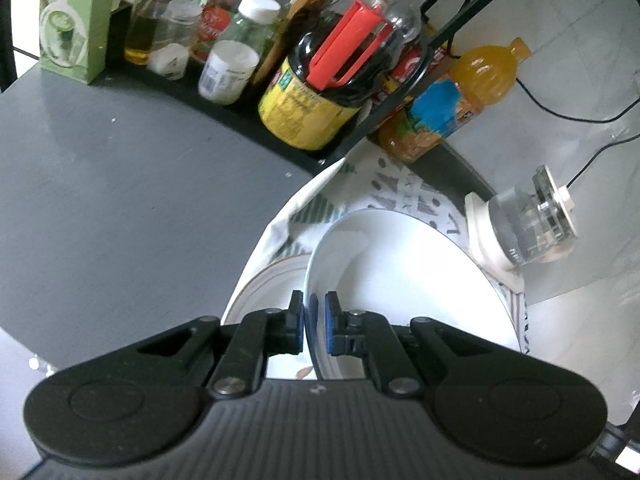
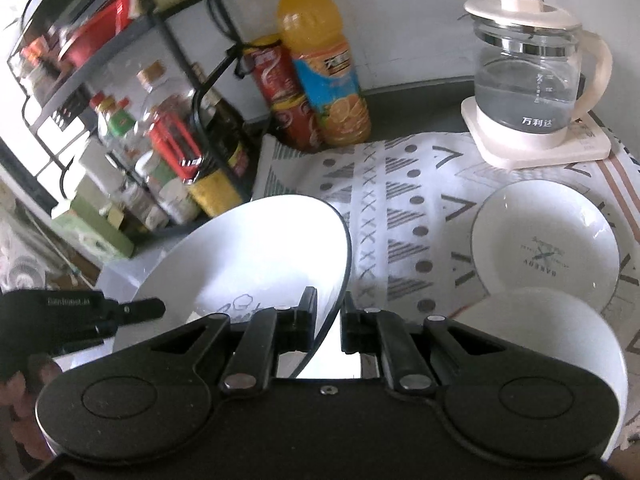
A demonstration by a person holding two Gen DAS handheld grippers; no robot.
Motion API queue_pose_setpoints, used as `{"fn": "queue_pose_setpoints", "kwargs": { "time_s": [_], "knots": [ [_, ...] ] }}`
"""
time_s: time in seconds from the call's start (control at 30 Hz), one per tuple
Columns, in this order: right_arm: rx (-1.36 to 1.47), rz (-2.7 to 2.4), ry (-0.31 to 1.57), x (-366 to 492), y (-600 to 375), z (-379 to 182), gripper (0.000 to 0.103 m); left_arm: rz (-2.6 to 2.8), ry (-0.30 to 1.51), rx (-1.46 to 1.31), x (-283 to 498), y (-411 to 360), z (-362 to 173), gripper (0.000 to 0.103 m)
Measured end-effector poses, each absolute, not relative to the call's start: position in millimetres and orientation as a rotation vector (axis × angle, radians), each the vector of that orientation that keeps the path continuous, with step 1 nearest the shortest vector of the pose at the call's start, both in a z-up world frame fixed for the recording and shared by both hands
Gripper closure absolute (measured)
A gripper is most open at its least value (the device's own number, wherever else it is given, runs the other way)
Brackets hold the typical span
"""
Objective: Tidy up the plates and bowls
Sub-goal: 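Carry the 'Sweet' plate with both grippers over the flower-pattern plate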
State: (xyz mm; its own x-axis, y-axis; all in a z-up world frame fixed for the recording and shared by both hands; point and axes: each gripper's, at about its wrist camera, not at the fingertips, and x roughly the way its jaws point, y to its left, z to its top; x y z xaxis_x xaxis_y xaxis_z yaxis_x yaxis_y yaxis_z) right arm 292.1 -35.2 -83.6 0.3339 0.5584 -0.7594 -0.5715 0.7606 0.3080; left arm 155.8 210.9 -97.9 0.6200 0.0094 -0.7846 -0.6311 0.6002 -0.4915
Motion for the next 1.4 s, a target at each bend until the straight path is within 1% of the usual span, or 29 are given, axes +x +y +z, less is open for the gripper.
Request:
{"fn": "queue_pose_setpoints", "kwargs": {
  "time_s": [0.23, 0.57, 0.7, 0.97, 1.4],
  "knots": [
    [-0.065, 0.745, 1.002, 265.3, -37.7, -95.6, 0.09, 0.441, 0.869, -0.852, 138.8, 205.2, -111.2, 0.096],
    [-0.127, 0.748, 1.012, 247.4, -39.3, -105.5, 0.089, 0.458, 0.901, -0.813, 134.3, 198.0, -122.2, 0.095],
    [-0.197, 0.766, 0.998, 236.1, -35.6, -108.3, 0.088, 0.476, 0.918, -0.822, 133.4, 196.6, -130.1, 0.095],
    [-0.221, 0.754, 1.016, 232.2, -35.0, -119.1, 0.087, 0.476, 0.954, -0.768, 138.1, 193.0, -141.9, 0.092],
    [-0.295, 0.693, 1.039, 226.1, -23.5, -131.7, 0.087, 0.469, 0.996, -0.689, 155.5, 191.7, -152.0, 0.091]
  ]
}}
